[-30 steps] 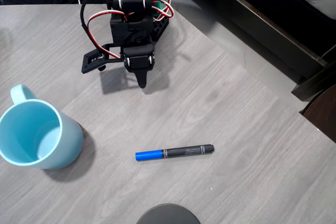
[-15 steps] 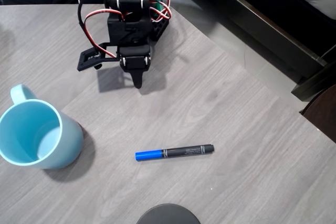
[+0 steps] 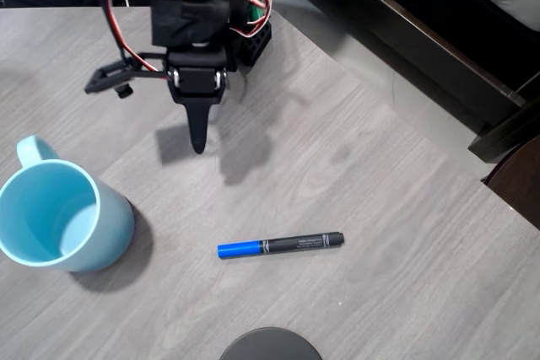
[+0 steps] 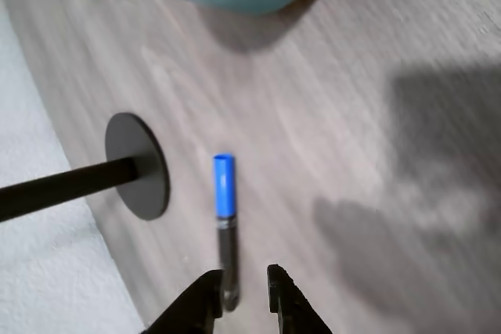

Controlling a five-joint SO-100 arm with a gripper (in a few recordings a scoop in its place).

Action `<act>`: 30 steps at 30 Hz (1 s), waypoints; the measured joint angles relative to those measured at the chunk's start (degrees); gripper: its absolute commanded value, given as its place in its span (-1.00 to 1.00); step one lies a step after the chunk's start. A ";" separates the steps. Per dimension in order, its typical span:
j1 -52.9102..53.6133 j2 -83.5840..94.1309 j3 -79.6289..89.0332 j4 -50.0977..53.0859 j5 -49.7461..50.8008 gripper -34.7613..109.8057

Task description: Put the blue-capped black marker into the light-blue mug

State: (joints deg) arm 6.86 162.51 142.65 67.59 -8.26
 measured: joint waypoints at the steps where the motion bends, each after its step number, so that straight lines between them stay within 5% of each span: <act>1: -0.62 -5.10 -4.75 0.97 0.18 -0.34; 17: -13.10 -61.70 -41.48 3.34 11.78 -0.29; 30: -21.27 -78.66 -50.98 1.32 16.00 -0.27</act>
State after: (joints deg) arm -14.41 83.85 91.67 68.91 7.73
